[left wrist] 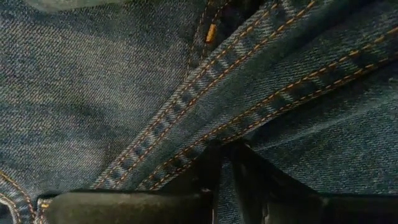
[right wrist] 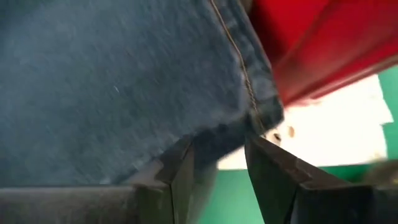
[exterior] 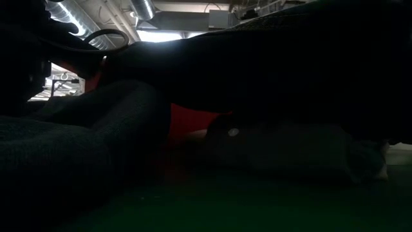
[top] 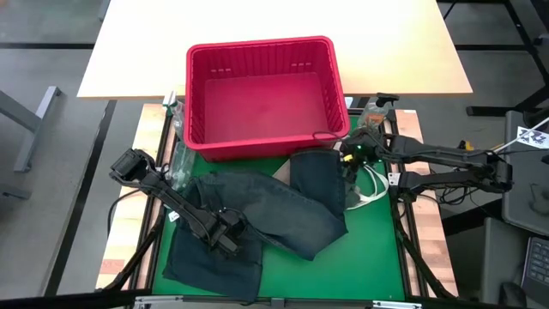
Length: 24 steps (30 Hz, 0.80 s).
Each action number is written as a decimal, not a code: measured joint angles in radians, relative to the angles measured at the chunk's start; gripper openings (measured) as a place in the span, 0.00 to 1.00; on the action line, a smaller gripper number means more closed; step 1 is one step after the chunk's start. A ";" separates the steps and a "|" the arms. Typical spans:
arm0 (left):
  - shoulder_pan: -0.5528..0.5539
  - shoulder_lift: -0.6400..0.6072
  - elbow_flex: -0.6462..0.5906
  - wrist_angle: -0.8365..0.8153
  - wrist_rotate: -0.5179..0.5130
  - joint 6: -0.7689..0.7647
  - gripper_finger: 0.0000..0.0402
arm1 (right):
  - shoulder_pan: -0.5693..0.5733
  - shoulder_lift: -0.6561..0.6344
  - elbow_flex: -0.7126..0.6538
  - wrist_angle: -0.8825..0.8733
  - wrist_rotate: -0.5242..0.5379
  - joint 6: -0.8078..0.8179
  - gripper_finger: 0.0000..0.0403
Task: Fold laundry
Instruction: Fold the dark blue pants
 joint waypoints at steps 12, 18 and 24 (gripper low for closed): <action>0.000 0.000 0.000 0.002 -0.010 0.000 0.08 | 0.000 0.002 -0.004 0.017 0.083 0.383 0.36; 0.000 0.000 0.000 0.001 -0.011 0.000 0.08 | 0.000 0.003 -0.004 0.017 0.106 0.461 0.36; 0.000 0.000 0.000 0.001 -0.011 0.000 0.08 | 0.000 0.042 -0.004 0.017 0.103 0.487 0.36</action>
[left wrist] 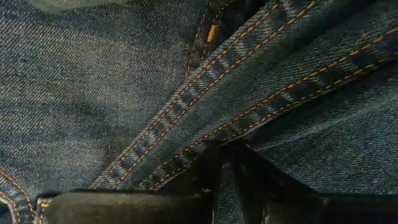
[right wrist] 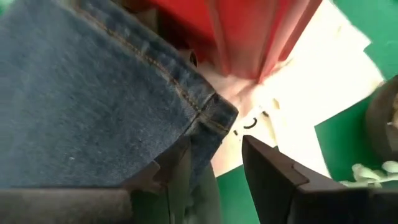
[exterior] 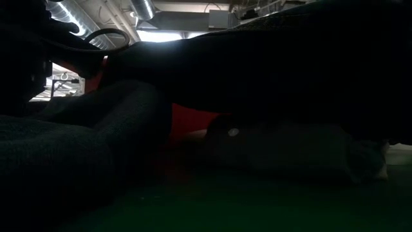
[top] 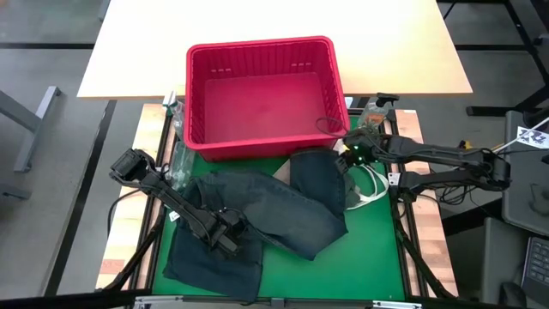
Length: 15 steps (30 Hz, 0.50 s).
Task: Fold laundry
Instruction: Fold the dark blue pants
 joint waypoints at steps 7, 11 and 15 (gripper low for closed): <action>0.000 0.000 0.000 0.000 0.000 0.000 0.08 | 0.000 0.085 -0.002 0.034 -0.074 -0.001 0.36; 0.000 0.000 0.000 0.001 0.000 0.000 0.08 | 0.000 0.094 -0.002 0.084 -0.130 -0.002 0.36; 0.000 0.000 0.000 0.004 0.000 0.000 0.08 | 0.000 0.093 -0.002 0.123 -0.243 -0.003 0.36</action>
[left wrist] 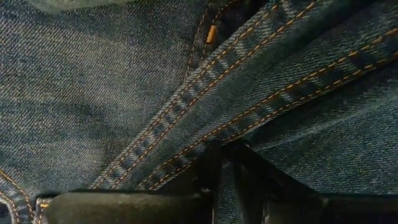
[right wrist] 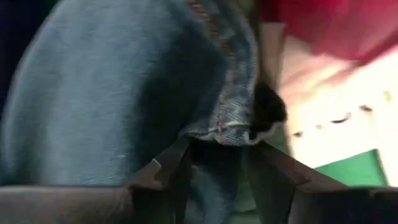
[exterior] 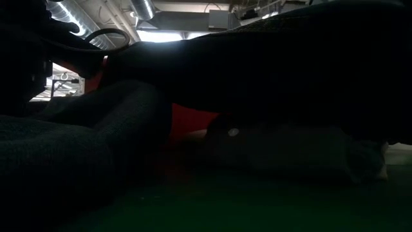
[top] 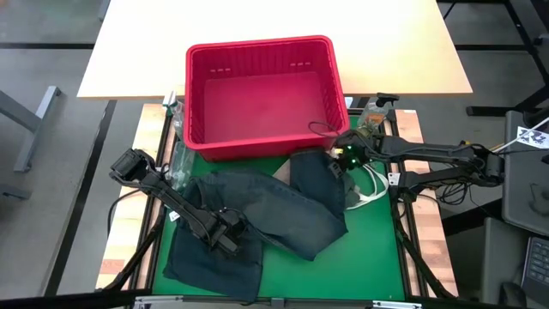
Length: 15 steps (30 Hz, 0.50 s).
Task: Fold laundry
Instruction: Fold the dark blue pants
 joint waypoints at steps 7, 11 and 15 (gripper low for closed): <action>0.000 0.000 0.000 0.002 -0.002 0.000 0.08 | 0.000 0.000 0.001 0.012 -0.094 0.000 0.36; 0.000 0.000 0.000 0.003 -0.001 0.000 0.08 | 0.000 -0.006 0.001 0.023 -0.119 0.000 0.36; 0.000 0.000 0.000 0.004 -0.001 0.000 0.08 | 0.000 -0.006 0.002 0.041 -0.221 0.000 0.36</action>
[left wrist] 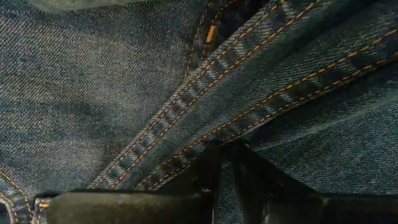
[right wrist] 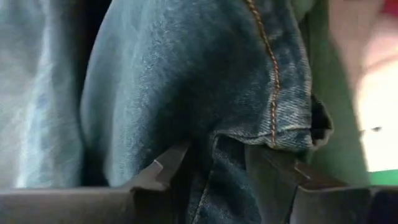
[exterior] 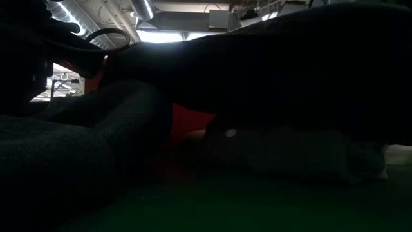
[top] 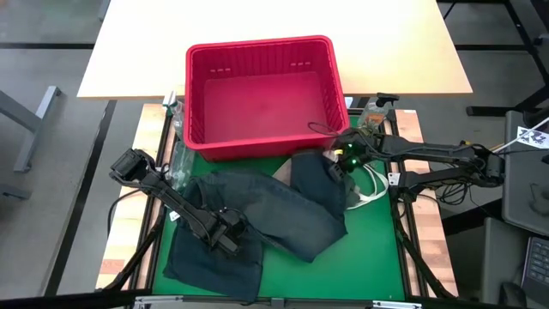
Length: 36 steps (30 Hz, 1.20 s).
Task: Fold laundry
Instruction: Fold the dark blue pants
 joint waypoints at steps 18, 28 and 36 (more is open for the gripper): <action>0.000 0.000 0.000 0.002 0.000 0.000 0.08 | 0.000 -0.164 0.001 -0.012 -0.146 -0.031 0.36; 0.000 0.000 0.000 0.015 0.000 0.000 0.08 | 0.053 -0.355 0.001 -0.063 -0.171 -0.057 0.36; 0.000 0.000 0.000 0.015 0.000 0.000 0.08 | 0.198 -0.432 0.001 -0.261 0.019 -0.306 0.36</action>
